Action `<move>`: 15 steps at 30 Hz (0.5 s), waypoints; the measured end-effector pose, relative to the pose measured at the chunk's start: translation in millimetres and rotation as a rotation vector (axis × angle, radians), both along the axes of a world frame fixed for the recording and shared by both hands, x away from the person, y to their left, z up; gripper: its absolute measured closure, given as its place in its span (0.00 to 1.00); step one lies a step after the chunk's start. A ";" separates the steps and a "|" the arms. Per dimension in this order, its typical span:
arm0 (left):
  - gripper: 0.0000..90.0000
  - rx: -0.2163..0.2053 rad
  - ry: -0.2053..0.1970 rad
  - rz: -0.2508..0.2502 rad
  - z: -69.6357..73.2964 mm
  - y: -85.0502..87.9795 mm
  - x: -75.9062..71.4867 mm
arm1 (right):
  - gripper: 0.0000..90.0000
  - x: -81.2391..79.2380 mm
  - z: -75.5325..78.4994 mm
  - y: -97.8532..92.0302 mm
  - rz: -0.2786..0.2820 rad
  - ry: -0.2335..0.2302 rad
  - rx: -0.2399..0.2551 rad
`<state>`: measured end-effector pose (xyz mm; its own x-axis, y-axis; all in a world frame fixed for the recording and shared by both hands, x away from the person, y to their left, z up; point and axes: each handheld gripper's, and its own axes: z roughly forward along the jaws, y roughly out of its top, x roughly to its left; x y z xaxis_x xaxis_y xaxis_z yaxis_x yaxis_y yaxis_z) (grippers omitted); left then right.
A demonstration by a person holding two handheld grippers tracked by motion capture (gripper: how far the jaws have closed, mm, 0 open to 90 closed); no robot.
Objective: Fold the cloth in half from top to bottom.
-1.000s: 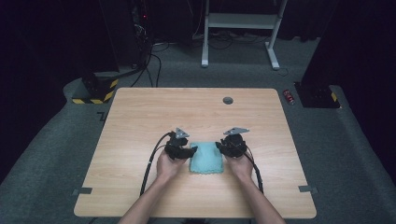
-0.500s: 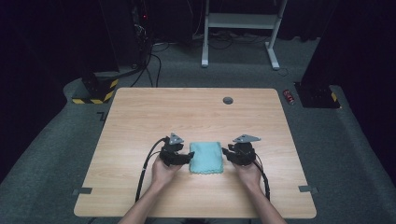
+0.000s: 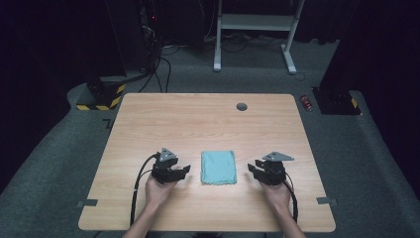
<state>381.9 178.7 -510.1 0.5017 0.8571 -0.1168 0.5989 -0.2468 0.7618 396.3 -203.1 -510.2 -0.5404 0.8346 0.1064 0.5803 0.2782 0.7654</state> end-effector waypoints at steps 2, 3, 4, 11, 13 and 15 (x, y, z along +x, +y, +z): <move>0.42 -0.004 -0.007 0.005 0.3 3.6 -2.5 | 0.66 -2.6 -0.2 -3.5 -0.009 0.002 0.008; 0.42 -0.007 -0.011 0.010 0.3 4.8 -3.7 | 0.66 -3.5 -0.2 -5.1 -0.011 -0.001 0.008; 0.42 -0.005 -0.012 0.012 0.3 6.0 -4.6 | 0.66 -4.3 -0.1 -6.7 -0.012 -0.004 0.008; 0.41 -0.001 -0.019 0.026 -1.1 11.8 -10.2 | 0.66 -9.4 0.7 -11.5 -0.025 -0.014 0.001; 0.41 -0.006 -0.016 0.029 -1.8 13.2 -11.4 | 0.66 -10.5 0.3 -13.0 -0.026 -0.018 -0.003; 0.41 -0.005 -0.012 0.032 -2.9 14.1 -12.4 | 0.66 -11.5 -0.1 -14.3 -0.027 -0.015 -0.010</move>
<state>369.4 192.8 -512.9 0.4751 0.8723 -0.1154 0.5976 -0.2236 0.7700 384.8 -217.4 -510.3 -0.5188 0.8502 0.0898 0.5762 0.2702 0.7714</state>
